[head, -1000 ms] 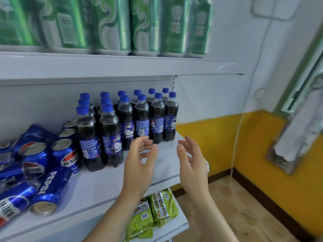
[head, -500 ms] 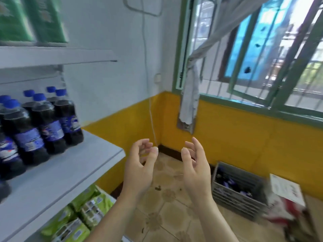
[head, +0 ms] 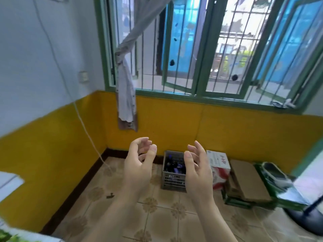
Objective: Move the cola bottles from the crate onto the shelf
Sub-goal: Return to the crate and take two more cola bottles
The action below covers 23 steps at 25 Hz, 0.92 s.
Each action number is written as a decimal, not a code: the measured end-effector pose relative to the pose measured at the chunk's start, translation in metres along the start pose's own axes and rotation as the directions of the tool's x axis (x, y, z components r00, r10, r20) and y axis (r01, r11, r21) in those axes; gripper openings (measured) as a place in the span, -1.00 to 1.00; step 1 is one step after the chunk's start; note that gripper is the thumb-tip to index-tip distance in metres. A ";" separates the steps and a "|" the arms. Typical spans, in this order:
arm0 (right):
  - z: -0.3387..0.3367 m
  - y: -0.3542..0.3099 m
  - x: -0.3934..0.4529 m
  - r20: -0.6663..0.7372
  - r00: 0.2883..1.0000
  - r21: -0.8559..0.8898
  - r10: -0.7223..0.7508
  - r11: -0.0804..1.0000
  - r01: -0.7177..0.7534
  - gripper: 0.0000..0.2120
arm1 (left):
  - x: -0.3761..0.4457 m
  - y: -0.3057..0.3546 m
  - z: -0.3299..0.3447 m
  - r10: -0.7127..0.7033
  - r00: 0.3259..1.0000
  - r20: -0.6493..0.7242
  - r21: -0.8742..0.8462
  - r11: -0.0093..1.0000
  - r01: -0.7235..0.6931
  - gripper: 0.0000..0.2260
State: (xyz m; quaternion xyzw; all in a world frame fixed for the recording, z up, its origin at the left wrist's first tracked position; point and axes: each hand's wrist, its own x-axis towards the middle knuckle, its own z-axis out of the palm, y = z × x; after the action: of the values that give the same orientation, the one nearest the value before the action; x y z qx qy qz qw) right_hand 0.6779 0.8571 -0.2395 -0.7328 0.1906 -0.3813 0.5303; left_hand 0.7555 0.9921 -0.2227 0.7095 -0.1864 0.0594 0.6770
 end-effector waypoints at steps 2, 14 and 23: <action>-0.027 0.015 0.009 -0.052 0.999 -0.008 0.014 1.000 -0.015 -0.35 | 0.000 -0.001 0.033 0.001 0.998 0.062 -0.026 1.000 0.000 -0.78; -0.066 0.068 0.063 -0.147 0.986 -0.085 0.079 0.992 -0.092 -0.38 | 0.040 -0.030 0.119 -0.003 0.976 0.216 -0.064 0.998 0.017 -0.74; -0.024 0.103 0.143 -0.172 0.978 -0.145 0.118 0.979 -0.144 -0.38 | 0.130 -0.082 0.141 -0.039 0.962 0.272 -0.070 0.996 0.060 -0.77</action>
State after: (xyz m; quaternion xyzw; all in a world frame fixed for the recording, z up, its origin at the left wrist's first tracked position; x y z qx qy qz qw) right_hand 0.7636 0.7063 -0.2801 -0.7247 0.3106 -0.3875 0.4777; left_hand 0.8801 0.8304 -0.2664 0.6887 -0.2614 -0.0621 0.6734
